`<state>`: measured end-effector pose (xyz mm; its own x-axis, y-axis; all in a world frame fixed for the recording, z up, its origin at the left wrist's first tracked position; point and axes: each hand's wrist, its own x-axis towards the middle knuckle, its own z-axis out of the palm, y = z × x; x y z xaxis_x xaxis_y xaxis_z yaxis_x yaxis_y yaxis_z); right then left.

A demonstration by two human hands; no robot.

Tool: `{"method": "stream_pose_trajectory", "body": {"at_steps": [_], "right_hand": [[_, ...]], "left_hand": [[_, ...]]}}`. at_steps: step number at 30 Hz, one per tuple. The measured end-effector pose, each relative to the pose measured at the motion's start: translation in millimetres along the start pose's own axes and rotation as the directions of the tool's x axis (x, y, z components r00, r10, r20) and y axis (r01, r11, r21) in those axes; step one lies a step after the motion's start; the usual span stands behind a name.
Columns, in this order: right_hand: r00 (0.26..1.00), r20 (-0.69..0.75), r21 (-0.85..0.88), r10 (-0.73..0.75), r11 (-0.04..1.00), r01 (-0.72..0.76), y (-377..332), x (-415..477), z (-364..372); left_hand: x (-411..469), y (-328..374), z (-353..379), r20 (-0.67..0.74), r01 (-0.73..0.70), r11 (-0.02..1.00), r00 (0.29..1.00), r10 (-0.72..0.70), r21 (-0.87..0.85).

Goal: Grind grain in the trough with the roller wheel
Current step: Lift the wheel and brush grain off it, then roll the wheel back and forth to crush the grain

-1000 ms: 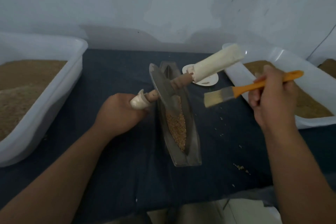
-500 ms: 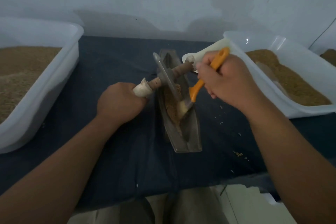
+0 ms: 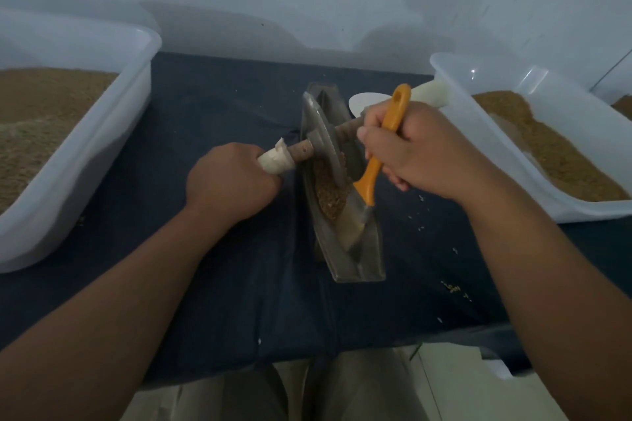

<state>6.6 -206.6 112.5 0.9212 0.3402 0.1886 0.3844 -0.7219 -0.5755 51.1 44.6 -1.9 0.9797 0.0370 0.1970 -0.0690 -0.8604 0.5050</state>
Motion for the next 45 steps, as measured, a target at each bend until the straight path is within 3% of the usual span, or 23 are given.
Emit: {"method": "stream_pose_trajectory", "body": {"at_steps": [3,5,8,13,19,27,31,33,34,37,40,45], "right_hand": [[0.992,-0.122,-0.110,-0.024,0.994,0.010,-2,1,7],[0.987,-0.161,-0.037,-0.017,0.999,0.011,-2,-1,1],[0.996,-0.084,0.106,0.009,0.994,-0.001,-1,-6,-2],[0.984,-0.180,-0.033,-0.004,0.999,-0.002,8,-9,3],[0.916,-0.389,0.289,0.093,0.957,0.025,17,-36,-18],[0.904,-0.413,0.320,0.115,0.947,0.026,23,-65,-5],[0.775,-0.600,0.427,0.197,0.899,0.102,36,-84,-18],[0.719,-0.672,0.324,0.178,0.943,0.070,54,-99,-25],[0.727,-0.675,0.206,0.127,0.978,0.020,67,-107,-26],[0.859,-0.511,-0.194,0.031,0.969,-0.151,101,-123,-17],[0.952,-0.288,-0.363,0.099,0.909,-0.205,115,-126,-1],[0.959,0.048,-0.533,0.278,0.819,-0.210,115,-134,11]], "left_hand": [[1,-2,1,-0.007,0.014,1.000,1.000,-0.014,0.003],[2,-2,1,-0.010,0.018,1.000,1.000,-0.018,0.004],[2,-1,1,-0.014,0.024,1.000,1.000,-0.024,0.001],[3,-2,3,-0.019,0.019,1.000,1.000,-0.019,0.014],[2,-1,3,-0.021,0.020,1.000,1.000,-0.020,0.007],[1,-1,1,-0.011,0.019,1.000,1.000,-0.019,0.016],[1,-1,2,-0.012,0.012,0.999,1.000,-0.012,0.040],[1,-1,2,-0.024,0.014,0.999,1.000,-0.013,0.048],[-1,-1,2,-0.028,0.015,0.998,1.000,-0.014,0.053],[-1,1,2,-0.045,0.001,0.996,0.999,0.003,0.085],[-2,2,1,-0.089,-0.021,0.993,0.996,0.032,0.120],[-2,-1,2,-0.127,-0.059,0.989,0.989,0.076,0.133]]}}
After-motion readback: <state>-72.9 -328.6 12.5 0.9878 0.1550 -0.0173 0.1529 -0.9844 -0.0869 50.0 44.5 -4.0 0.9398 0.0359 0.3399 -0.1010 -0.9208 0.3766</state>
